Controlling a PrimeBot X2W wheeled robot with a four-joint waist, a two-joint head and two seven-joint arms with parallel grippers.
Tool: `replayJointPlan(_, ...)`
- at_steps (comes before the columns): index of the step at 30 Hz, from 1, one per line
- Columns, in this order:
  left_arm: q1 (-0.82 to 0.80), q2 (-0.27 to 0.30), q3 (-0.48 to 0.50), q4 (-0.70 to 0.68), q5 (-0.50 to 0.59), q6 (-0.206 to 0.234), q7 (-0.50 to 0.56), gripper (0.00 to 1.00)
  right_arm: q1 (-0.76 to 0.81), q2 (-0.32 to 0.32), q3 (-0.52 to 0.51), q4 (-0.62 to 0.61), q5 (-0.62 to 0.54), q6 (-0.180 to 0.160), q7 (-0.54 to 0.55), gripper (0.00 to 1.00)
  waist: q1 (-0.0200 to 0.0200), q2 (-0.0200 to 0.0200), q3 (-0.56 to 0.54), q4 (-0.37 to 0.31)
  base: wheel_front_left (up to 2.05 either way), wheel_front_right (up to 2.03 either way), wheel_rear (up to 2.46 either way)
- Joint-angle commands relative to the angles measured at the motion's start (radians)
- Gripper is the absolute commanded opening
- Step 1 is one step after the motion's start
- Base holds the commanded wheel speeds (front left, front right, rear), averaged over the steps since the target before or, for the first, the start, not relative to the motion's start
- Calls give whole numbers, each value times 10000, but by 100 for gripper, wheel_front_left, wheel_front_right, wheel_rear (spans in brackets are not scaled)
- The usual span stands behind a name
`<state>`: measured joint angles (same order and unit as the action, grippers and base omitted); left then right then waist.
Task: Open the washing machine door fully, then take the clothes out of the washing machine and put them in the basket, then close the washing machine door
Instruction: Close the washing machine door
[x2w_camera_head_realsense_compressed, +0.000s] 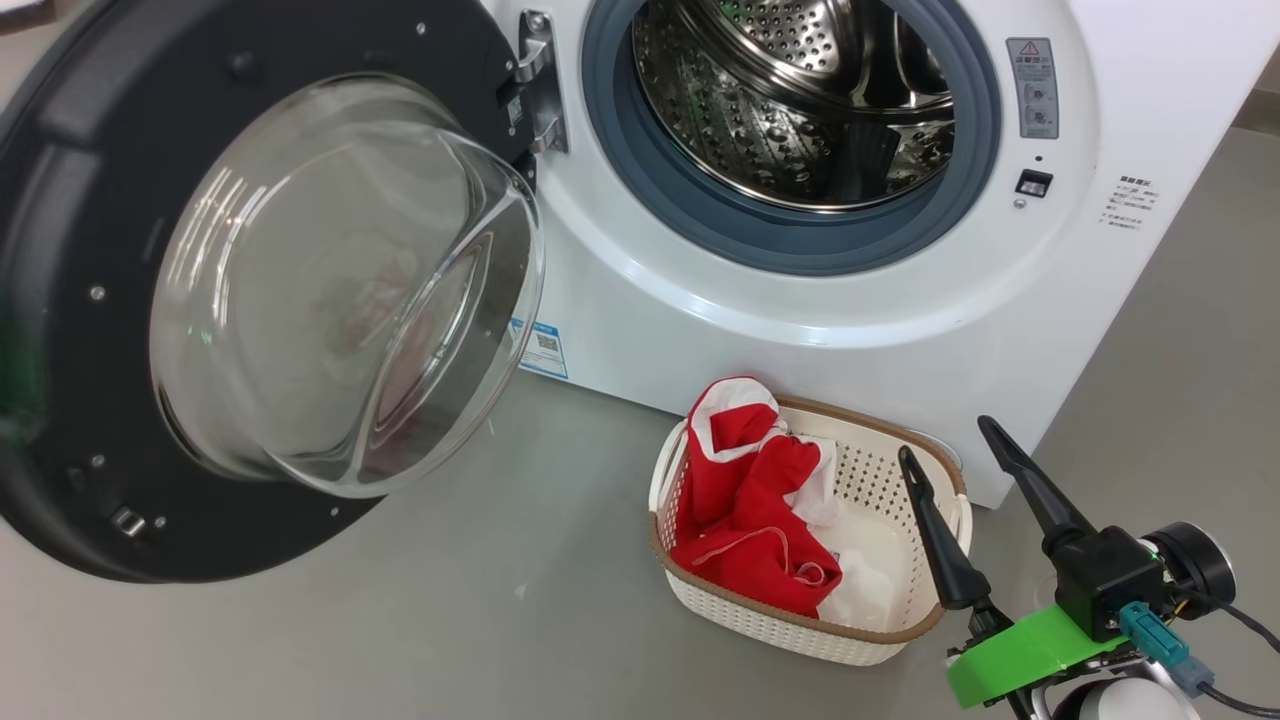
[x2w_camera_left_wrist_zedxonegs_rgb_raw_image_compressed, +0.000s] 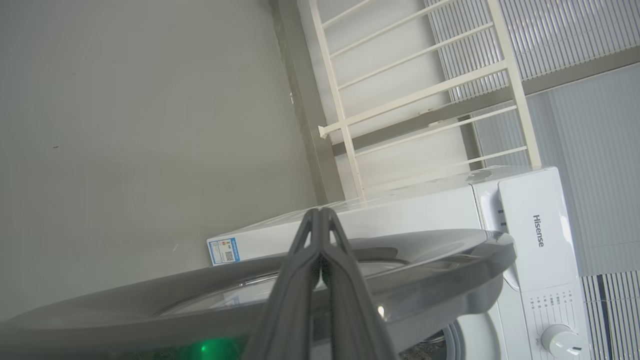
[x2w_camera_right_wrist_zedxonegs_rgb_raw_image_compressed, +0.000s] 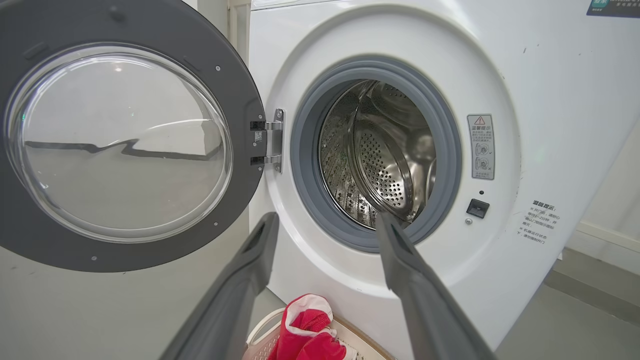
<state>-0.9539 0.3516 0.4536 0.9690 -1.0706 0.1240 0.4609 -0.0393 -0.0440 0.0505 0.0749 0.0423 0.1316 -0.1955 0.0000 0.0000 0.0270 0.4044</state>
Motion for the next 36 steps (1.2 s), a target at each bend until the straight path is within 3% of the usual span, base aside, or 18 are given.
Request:
replayJointPlan(1, -115, 614, 22, -233, -24, -97, 290, 0, -68, -62, 248, -288, -112, -9, 9, 100, 0, 0, -26, -50, 0, 0, 0)
replayJointPlan(9, 166, 727, 14, -287, -416, -448, 1579, 0, -1, -62, 222, -401, -157, -9, 52, 100, 0, 0, 35, -77, 0, 0, 0)
replayJointPlan(19, 392, 388, -147, -536, -735, -644, 2705, 0, -18, -62, 216, -370, -102, -9, 4, 100, 0, 0, 121, 105, 0, 0, 0)
replayJointPlan(36, 1002, -766, -215, -2296, -1469, -922, 3885, 0, -89, -62, 254, -203, 134, -9, -226, 100, 0, 0, 164, 349, 0, 0, 0)
